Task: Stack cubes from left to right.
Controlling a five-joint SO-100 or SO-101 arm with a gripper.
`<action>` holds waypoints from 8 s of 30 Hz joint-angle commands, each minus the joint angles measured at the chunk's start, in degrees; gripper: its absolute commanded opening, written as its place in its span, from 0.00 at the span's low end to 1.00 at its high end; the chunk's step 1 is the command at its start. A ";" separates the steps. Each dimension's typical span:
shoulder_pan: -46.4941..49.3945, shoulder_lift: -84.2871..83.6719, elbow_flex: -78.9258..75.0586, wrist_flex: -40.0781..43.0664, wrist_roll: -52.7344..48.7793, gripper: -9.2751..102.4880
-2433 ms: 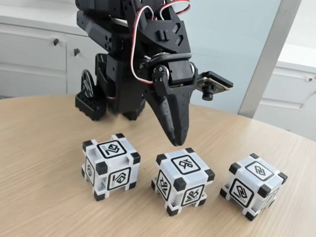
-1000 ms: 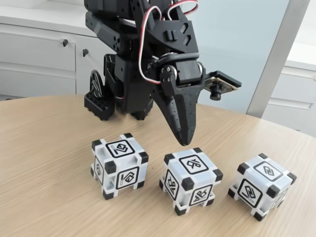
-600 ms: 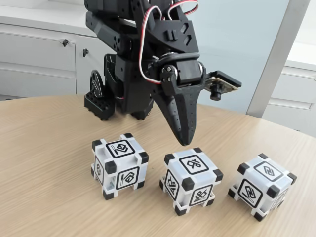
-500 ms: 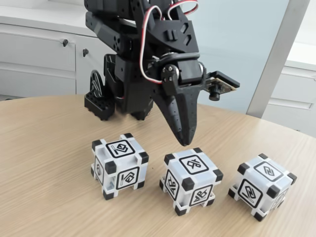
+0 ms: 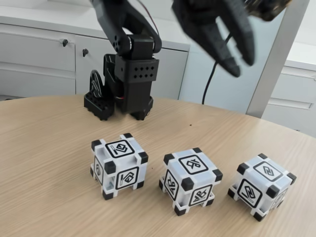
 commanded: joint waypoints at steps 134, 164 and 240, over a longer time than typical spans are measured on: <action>32.34 -40.17 -20.39 38.14 -40.69 0.22; 32.34 -39.11 -14.77 30.67 -40.87 0.22; 4.83 -49.22 -15.56 20.83 -25.22 0.40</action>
